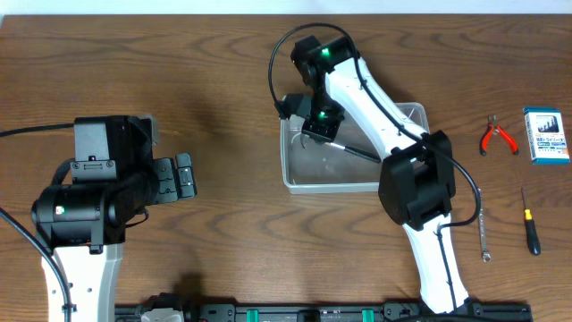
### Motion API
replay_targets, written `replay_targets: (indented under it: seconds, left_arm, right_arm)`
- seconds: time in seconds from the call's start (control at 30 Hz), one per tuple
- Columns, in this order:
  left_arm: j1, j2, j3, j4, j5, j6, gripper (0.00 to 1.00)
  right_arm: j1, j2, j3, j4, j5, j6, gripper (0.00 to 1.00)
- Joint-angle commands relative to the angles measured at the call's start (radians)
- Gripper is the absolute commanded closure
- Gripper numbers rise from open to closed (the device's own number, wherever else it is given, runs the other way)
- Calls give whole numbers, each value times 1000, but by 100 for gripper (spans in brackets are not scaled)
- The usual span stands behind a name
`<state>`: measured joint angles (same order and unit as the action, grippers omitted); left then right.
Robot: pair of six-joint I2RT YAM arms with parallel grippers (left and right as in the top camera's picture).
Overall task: Pack container
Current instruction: 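Lower the hammer into the container and open the right gripper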
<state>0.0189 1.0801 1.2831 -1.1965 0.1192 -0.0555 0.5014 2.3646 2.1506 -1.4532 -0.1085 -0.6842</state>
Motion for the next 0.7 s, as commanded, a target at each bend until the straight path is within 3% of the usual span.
replay_targets:
  seconds: [0.0,0.67]
  left_arm:
    - [5,-3,13,1,-16,-9,2]
    - [5,-3,13,1,-16,-9,2]
  right_arm:
    - [2,-36,-51,32,-17,-5,90]
    - [0,-37,-132,123,-14,24,79]
